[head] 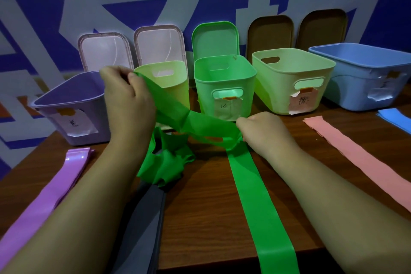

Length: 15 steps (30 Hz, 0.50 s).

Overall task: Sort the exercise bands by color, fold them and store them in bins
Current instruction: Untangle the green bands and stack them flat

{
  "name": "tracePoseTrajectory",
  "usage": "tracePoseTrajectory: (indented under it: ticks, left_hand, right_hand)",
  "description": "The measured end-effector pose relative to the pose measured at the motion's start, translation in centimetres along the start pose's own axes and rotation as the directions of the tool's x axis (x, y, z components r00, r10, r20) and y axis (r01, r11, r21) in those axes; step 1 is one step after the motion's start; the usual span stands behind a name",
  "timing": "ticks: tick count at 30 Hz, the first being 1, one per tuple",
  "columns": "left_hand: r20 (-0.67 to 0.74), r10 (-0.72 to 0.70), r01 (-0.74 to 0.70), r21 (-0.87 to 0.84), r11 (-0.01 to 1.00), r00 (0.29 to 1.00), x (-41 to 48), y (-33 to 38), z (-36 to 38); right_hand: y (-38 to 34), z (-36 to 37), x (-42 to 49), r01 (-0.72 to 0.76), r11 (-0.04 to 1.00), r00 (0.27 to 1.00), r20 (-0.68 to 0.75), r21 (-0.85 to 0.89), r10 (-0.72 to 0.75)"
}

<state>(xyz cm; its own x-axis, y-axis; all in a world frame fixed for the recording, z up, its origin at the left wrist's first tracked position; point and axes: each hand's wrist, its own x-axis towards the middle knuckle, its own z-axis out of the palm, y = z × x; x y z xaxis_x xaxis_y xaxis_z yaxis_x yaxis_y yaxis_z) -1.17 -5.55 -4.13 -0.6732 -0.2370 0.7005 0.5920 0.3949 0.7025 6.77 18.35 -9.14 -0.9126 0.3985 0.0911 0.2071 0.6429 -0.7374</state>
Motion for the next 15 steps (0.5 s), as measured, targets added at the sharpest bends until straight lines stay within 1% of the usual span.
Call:
tracePoseTrajectory:
  ticks: [2, 4, 5, 6, 7, 8, 9, 10, 11, 12, 13, 14, 15]
  left_hand:
    - [-0.064, 0.005, -0.006, -0.012, 1.000, 0.998, 0.2, 0.2, -0.6]
    - [-0.064, -0.026, 0.021, -0.077, 0.997, 0.998, 0.2, 0.5, -1.0]
    - [-0.023, -0.028, 0.026, -0.115, 0.993, 0.999, 0.1, 0.7, -1.0]
    - [0.061, -0.017, 0.027, -0.162, 0.986, 0.998, 0.1, 0.9, -1.0]
    - [0.185, 0.003, 0.037, -0.213, 0.976, 0.983, 0.0, 1.1, -1.0]
    - [0.337, 0.031, 0.061, -0.260, 0.964, 0.941, -0.1, 1.3, -1.1]
    - [0.491, 0.060, 0.101, -0.295, 0.950, 0.869, -0.3, 1.3, -1.0]
    - [0.621, 0.078, 0.136, -0.290, 0.947, 0.780, -0.6, 1.3, -1.0]
    - [0.713, 0.078, 0.144, -0.245, 0.959, 0.696, -0.9, 1.3, -0.8]
    - [0.763, 0.069, 0.103, -0.175, 0.979, 0.643, -1.2, 1.1, -0.6]
    - [0.776, 0.068, 0.019, -0.102, 0.995, 0.627, -1.3, 0.7, -0.2]
    - [0.772, 0.084, -0.093, -0.033, 0.995, 0.630, -1.3, 0.1, 0.3]
    - [0.781, 0.106, -0.203, 0.027, 0.979, 0.616, -1.3, -0.5, 0.7]
  right_hand:
    - [0.1, -0.2, 0.1, -0.031, 0.999, 0.999, -0.017, -0.027, 0.031]
    - [0.4, -0.1, 0.2, -0.038, 0.998, 0.998, -0.049, -0.042, 0.036]
    - [0.5, 0.0, 0.2, -0.028, 0.999, 0.997, -0.069, -0.043, 0.025]
    - [0.6, 0.1, 0.3, -0.015, 0.999, 0.996, -0.086, -0.037, 0.012]
    - [0.6, 0.2, 0.3, -0.004, 1.000, 0.995, -0.099, -0.024, 0.002]
    - [0.7, 0.3, 0.4, 0.006, 1.000, 0.994, -0.108, 0.000, -0.006]
    - [0.7, 0.3, 0.5, 0.014, 0.999, 0.993, -0.116, 0.032, -0.011]
    - [0.8, 0.3, 0.6, 0.026, 0.998, 0.993, -0.121, 0.064, -0.018]
    - [0.7, 0.3, 0.6, 0.039, 0.995, 0.992, -0.121, 0.092, -0.028]
    - [0.6, 0.3, 0.5, 0.057, 0.992, 0.991, -0.123, 0.112, -0.043]
    - [0.5, 0.2, 0.5, 0.075, 0.989, 0.990, -0.125, 0.124, -0.060]
    - [0.4, 0.2, 0.3, 0.093, 0.987, 0.989, -0.124, 0.134, -0.076]
    - [0.2, 0.1, 0.2, 0.106, 0.983, 0.989, -0.121, 0.147, -0.089]
